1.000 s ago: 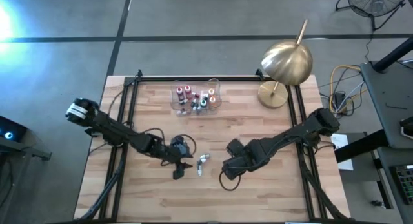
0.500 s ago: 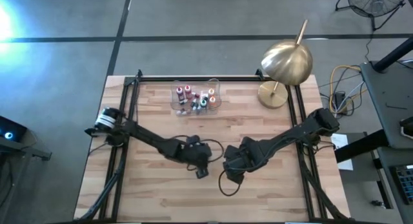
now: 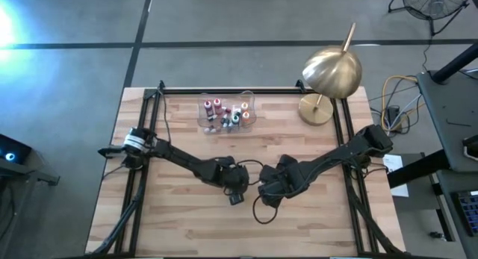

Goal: Pick & Place food coloring
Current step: Put the small red food coloring bottle into the transparent bin

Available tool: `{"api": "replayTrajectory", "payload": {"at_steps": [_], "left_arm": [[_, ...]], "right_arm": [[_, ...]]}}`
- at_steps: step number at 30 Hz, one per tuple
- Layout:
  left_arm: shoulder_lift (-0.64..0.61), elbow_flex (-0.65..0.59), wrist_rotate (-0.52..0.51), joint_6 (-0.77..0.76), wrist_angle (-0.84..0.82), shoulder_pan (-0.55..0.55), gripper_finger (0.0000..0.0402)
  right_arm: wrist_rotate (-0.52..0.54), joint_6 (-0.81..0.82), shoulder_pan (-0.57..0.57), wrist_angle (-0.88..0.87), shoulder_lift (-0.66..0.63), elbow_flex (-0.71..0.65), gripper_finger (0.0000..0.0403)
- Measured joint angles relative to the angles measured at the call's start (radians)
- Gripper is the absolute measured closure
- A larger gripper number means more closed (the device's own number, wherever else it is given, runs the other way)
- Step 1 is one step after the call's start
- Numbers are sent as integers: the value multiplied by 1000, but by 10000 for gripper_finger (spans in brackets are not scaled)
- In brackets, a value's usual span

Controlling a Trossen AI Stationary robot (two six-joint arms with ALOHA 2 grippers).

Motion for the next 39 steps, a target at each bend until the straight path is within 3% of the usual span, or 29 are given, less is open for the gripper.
{"api": "replayTrajectory", "payload": {"at_steps": [11,18,24,28,34,39], "left_arm": [[1,0,-1,51,12,29,366],[-84,-2,-9,105,-45,55,365],[-314,-1,-201,162,-248,105,362],[-459,-1,-329,191,-296,199,361],[-498,-3,-190,194,-297,503,354],[-487,-3,47,189,-217,628,297]], "right_arm": [[55,44,-1,13,0,-21,170],[135,102,-1,15,-9,-21,172],[221,142,-2,12,-64,-21,179],[266,146,-10,17,-91,-20,180],[265,154,-25,28,-95,-21,180],[256,190,-22,41,-94,-21,180]]}}
